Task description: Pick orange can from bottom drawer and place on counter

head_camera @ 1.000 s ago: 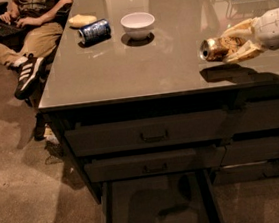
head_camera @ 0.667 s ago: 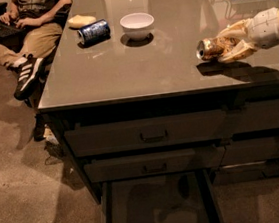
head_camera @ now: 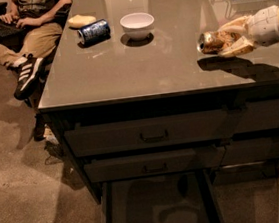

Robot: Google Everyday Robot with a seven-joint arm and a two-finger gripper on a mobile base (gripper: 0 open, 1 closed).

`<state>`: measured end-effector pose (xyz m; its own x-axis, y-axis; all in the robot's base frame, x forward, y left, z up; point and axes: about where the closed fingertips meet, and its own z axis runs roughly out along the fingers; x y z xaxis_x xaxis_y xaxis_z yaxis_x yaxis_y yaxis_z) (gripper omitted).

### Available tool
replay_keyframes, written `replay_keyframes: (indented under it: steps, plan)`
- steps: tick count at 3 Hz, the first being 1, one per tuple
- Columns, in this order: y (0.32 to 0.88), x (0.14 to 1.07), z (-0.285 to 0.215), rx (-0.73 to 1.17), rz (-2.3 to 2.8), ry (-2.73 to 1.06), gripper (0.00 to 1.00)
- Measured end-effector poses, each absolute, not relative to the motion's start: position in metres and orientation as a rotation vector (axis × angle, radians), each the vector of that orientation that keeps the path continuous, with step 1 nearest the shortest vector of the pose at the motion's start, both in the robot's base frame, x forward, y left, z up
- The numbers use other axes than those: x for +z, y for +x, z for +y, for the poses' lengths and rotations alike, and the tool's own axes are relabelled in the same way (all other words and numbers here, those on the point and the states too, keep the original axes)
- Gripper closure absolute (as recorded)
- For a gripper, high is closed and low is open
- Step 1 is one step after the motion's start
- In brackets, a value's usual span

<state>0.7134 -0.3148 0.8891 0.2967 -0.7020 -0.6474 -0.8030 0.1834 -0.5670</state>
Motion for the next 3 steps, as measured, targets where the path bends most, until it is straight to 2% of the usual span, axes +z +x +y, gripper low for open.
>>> replay_keyframes:
  steps: [1, 2, 3]
  plan:
    - [0.716, 0.891, -0.317, 0.134, 1.434, -1.530, 0.00]
    - [0.717, 0.892, -0.320, 0.138, 1.435, -1.517, 0.00]
    - [0.707, 0.917, -0.355, 0.057, 1.444, -1.436, 0.00]
